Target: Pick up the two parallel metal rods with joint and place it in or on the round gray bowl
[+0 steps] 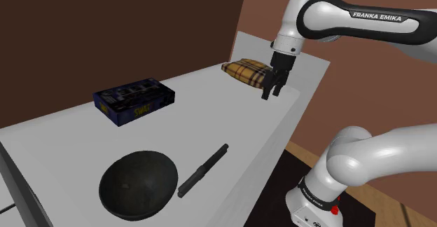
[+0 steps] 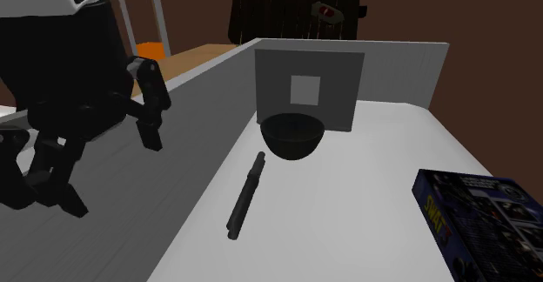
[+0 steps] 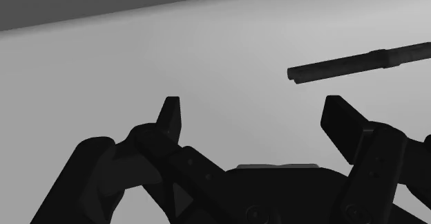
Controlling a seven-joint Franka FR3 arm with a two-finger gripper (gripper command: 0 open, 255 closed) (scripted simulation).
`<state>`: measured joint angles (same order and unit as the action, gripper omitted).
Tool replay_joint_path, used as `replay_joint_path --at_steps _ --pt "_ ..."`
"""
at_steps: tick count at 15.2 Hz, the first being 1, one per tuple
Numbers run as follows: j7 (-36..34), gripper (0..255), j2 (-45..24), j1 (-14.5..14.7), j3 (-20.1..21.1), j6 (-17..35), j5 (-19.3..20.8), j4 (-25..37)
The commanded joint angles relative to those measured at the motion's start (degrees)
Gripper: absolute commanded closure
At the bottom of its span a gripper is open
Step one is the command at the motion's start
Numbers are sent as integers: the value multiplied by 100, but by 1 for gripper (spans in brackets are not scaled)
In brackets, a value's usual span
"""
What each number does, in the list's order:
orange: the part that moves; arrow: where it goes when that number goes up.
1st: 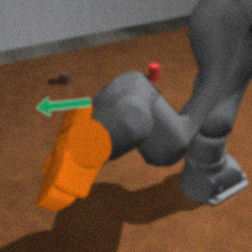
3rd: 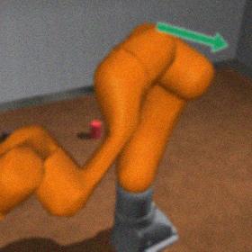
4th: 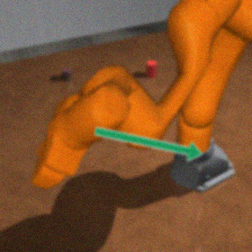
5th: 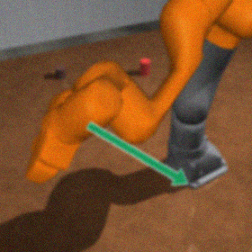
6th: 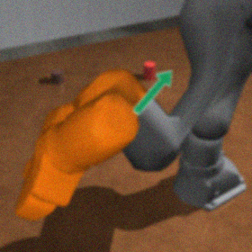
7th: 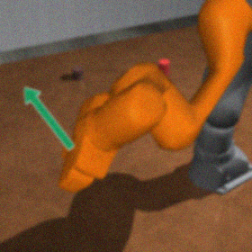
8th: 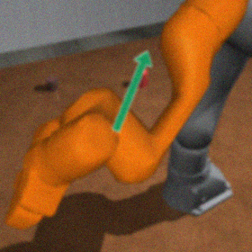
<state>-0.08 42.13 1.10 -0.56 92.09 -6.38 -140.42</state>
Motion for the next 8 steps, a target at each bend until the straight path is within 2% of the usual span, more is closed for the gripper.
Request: replay_joint_path --at_steps 1,8 --pt "0 0 0 0 0 0 0 0" --pt "-2638 0 809 -196 1294 651 -976 -1127"
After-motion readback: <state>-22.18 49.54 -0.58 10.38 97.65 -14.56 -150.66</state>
